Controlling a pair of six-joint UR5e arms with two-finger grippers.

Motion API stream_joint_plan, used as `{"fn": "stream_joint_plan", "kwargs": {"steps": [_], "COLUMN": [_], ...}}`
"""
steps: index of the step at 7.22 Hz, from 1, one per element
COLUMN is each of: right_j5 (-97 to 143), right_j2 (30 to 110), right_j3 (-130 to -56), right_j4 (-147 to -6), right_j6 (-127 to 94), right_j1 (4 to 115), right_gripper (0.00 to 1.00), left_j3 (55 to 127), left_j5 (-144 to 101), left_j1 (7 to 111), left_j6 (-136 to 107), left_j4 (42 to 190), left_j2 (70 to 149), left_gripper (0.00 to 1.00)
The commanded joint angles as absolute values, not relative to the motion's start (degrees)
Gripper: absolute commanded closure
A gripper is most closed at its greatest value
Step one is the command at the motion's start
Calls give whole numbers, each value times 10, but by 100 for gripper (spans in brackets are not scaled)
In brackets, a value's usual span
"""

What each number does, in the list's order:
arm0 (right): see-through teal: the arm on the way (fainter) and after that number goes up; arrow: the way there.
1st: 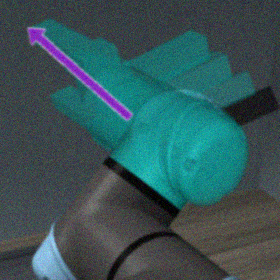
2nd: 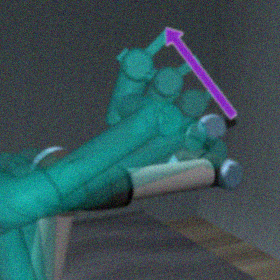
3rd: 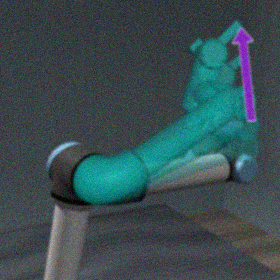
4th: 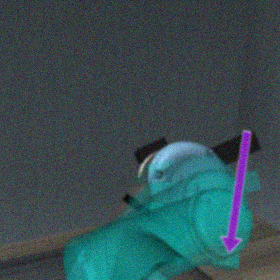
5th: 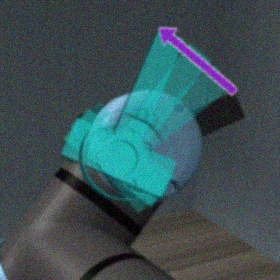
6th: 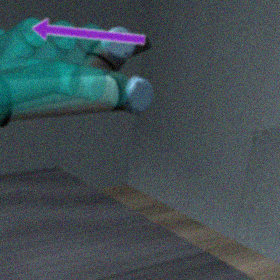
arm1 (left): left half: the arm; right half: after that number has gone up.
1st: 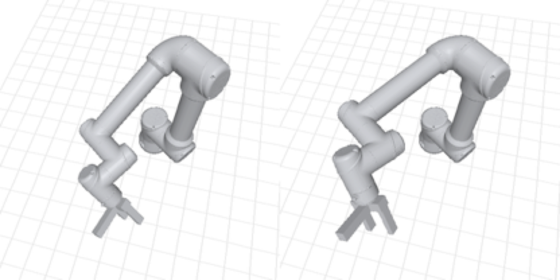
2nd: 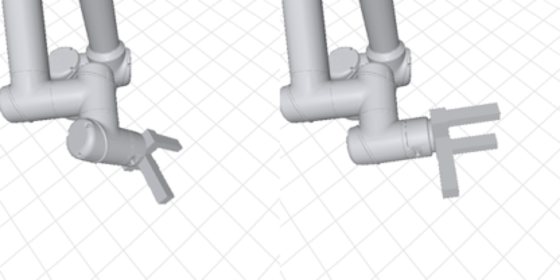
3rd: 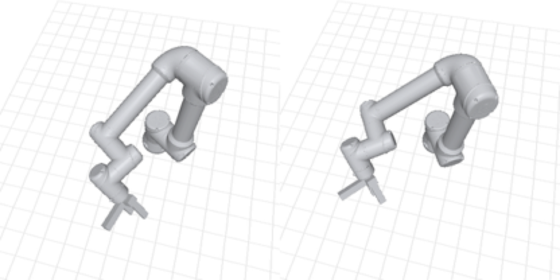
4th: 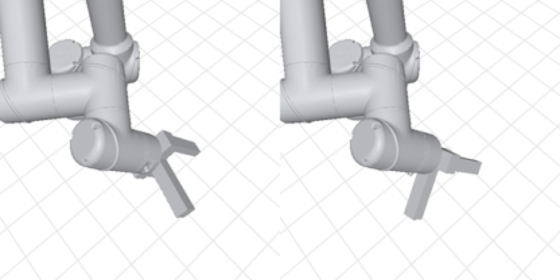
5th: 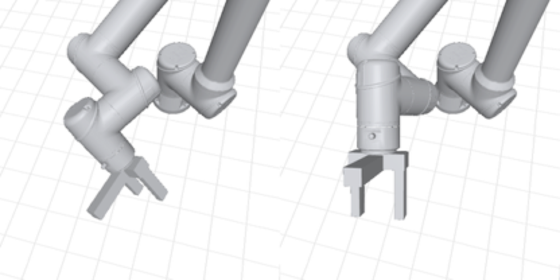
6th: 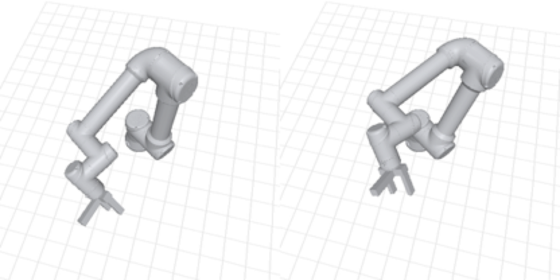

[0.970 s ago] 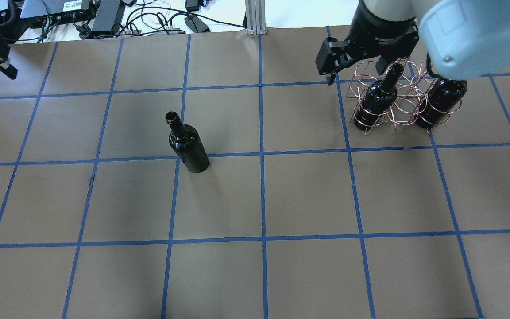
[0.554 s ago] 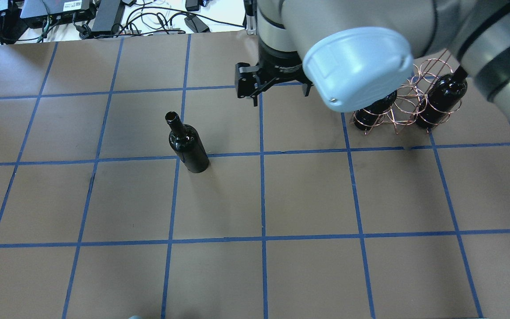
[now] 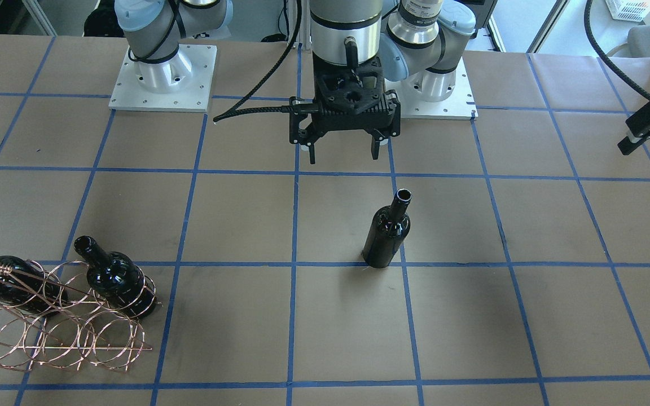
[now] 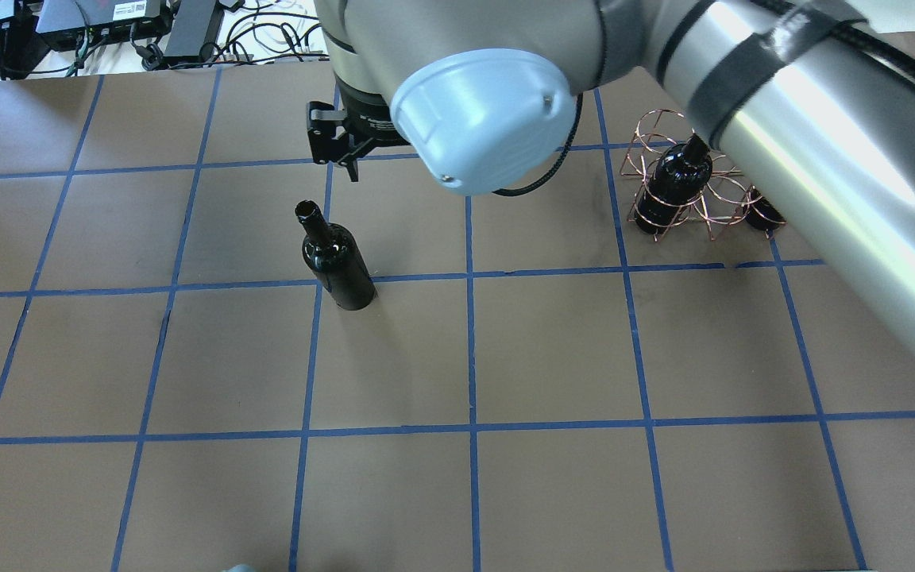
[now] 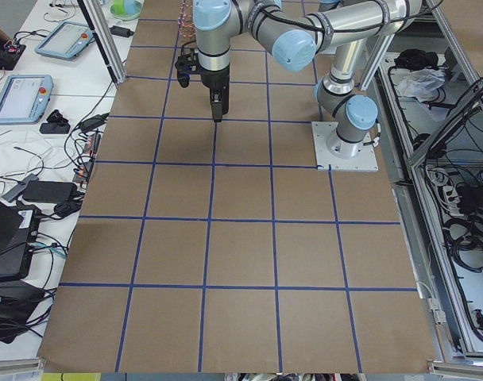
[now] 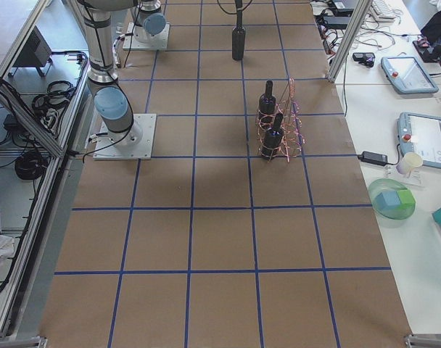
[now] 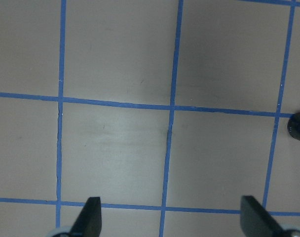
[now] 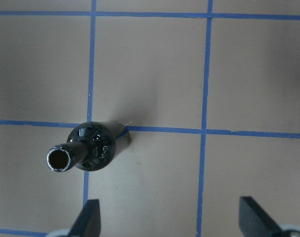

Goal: Place wine into wine basket
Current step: 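Move the right gripper over the standing bottle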

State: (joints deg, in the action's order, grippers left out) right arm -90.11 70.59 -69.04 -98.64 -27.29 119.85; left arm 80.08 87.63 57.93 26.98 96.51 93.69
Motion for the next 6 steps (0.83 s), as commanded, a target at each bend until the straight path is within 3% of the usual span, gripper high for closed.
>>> {"fn": "stream_joint_plan", "kwargs": {"steps": [1,6], "right_j5": [-901,-854], "right_j2": [664,614], "right_j3": [-648,-649], "right_j4": [-991,-1040], "right_j6": [-280,-315], "right_j1": [1207,1243], "right_gripper": [0,0], "left_j3": [803,807], "left_j5": [877,877], "left_j1": [578,577], "left_j6": [270,270], "left_j4": [963,962], "left_j2": [937,936], "left_gripper": [0,0]}}
